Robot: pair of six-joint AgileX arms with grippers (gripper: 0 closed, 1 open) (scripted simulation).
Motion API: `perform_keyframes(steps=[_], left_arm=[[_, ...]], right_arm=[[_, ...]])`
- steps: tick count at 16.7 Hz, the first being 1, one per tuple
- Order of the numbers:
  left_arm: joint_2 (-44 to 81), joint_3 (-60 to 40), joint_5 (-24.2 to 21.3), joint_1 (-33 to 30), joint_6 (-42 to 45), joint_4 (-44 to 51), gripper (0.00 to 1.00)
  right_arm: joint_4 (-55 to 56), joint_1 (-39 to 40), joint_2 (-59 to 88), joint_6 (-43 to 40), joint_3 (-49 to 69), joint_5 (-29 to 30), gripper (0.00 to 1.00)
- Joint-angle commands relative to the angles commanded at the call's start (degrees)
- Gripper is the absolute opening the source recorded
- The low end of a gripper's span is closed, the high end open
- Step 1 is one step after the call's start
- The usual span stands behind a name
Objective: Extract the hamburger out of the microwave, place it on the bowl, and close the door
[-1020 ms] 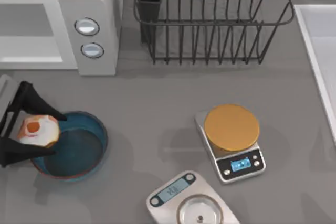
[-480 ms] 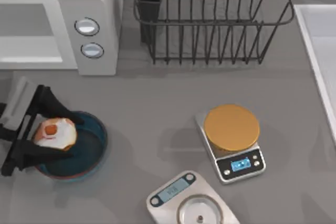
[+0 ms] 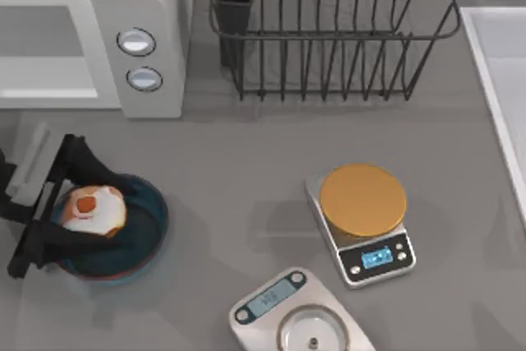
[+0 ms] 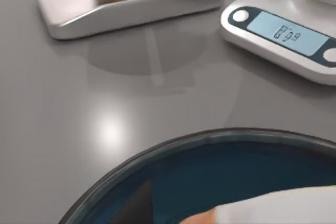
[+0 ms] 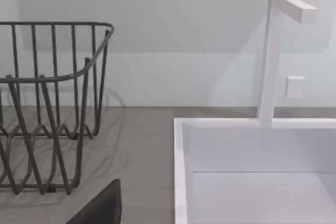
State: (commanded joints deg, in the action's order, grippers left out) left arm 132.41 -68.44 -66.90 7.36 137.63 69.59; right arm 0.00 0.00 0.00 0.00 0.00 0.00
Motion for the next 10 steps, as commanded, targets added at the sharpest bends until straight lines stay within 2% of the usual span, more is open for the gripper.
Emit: perform_keyframes(steps=[10], left_arm=[[0.0,0.0,0.0,0.0,0.0,0.0,0.83]], right_arm=[[0.0,0.0,0.0,0.0,0.0,0.0,1.0]])
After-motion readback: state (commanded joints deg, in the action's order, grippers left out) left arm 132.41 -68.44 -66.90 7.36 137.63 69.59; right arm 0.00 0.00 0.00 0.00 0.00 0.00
